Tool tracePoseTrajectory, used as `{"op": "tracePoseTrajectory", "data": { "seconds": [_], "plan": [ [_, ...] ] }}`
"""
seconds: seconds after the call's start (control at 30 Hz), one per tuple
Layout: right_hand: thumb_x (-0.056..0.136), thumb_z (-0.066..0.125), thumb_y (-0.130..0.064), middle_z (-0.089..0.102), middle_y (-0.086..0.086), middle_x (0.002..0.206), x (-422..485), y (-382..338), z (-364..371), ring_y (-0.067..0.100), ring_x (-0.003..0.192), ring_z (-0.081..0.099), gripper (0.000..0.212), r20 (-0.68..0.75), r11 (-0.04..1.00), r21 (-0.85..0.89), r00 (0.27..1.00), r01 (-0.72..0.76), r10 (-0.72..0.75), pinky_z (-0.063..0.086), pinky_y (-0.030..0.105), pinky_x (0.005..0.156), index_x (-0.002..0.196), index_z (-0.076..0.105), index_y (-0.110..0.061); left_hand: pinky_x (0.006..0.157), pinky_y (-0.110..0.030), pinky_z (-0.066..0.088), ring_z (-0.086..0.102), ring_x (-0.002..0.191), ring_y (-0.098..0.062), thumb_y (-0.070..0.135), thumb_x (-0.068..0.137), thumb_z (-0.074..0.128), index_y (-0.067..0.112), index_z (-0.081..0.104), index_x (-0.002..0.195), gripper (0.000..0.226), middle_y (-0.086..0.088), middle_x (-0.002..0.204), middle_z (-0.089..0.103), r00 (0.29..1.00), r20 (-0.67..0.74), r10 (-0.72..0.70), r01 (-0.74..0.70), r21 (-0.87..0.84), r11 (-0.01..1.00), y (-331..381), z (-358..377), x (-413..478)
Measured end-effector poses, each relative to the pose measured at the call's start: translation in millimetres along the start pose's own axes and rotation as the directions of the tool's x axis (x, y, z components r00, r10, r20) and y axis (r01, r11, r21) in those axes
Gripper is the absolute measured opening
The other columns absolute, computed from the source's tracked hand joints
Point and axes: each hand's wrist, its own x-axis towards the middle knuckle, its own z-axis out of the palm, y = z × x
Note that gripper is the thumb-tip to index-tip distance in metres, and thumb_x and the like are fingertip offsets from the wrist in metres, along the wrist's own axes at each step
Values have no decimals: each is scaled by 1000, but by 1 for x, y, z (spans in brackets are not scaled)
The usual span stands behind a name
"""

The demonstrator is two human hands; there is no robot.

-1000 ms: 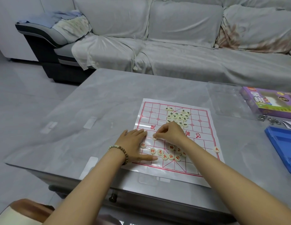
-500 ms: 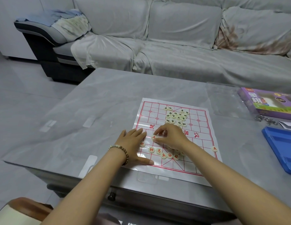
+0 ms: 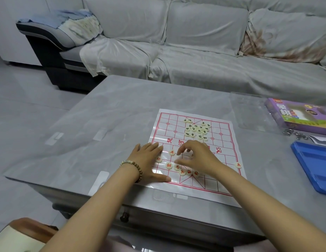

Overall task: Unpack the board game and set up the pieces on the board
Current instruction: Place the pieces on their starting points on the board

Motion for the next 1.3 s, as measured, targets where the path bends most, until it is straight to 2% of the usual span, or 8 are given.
{"op": "tracePoseTrajectory", "data": {
  "seconds": [0.1,0.3,0.57,0.73,0.87,1.03,1.17,1.3],
  "plan": [
    [75,67,-56,51,-13,113,-21,8,0,8,108,41,32,39,986,-163,999,34,-28,29,29,97,95,61,-32,118,-46,1,4,145,-16,79,70,46,31,5,149,101,7,158,3,1000,-11,15,-15,-35,999,-1,1,3],
    [75,68,-56,49,-12,120,-31,12,6,10,114,36,33,11,981,-192,999,41,-39,24,27,97,99,63,-35,117,-45,1,9,145,-16,75,81,28,42,9,146,76,7,158,8,997,-39,62,-63,-39,997,9,6,3],
    [79,68,-50,51,-12,118,-33,12,6,9,115,36,26,-25,984,-171,999,40,-45,24,26,97,98,67,-33,116,-49,-1,5,145,-18,69,87,21,38,7,148,70,5,158,4,999,12,32,-33,14,999,21,3,-4],
    [77,71,-46,54,-14,111,-28,14,1,8,114,39,19,-119,1000,-20,993,-24,22,22,25,93,89,67,-32,117,-47,0,6,145,-17,69,88,20,37,7,148,70,6,158,5,1000,-6,30,-30,1,1000,23,5,-4],
    [77,72,-43,54,-12,113,-19,7,-2,9,119,39,18,-161,992,110,984,-60,78,26,32,100,87,65,-31,117,-46,1,8,145,-17,76,81,26,32,4,149,84,7,158,5,999,-34,-25,22,-82,996,10,1,-3],
    [79,70,-44,57,-5,120,16,-20,12,15,122,41,23,-199,992,106,976,-73,93,25,35,103,93,68,-25,116,-49,12,24,139,-21,85,66,43,24,7,148,108,3,153,23,993,-42,-108,100,-153,983,-20,2,-9],
    [80,69,-45,59,-2,115,46,-45,31,17,119,43,26,-191,993,69,976,-91,103,27,33,99,94,69,-23,117,-49,8,16,141,-21,82,67,46,20,7,148,109,3,154,17,988,-42,-145,137,-159,978,-29,6,-14],
    [77,71,-44,67,-4,102,62,-56,46,18,111,51,26,-169,992,4,977,-128,126,32,34,91,90,71,-21,117,-50,0,4,145,-17,89,65,33,23,3,149,112,6,158,3,985,12,-174,173,-181,968,-44,10,-16]
  ]
}}
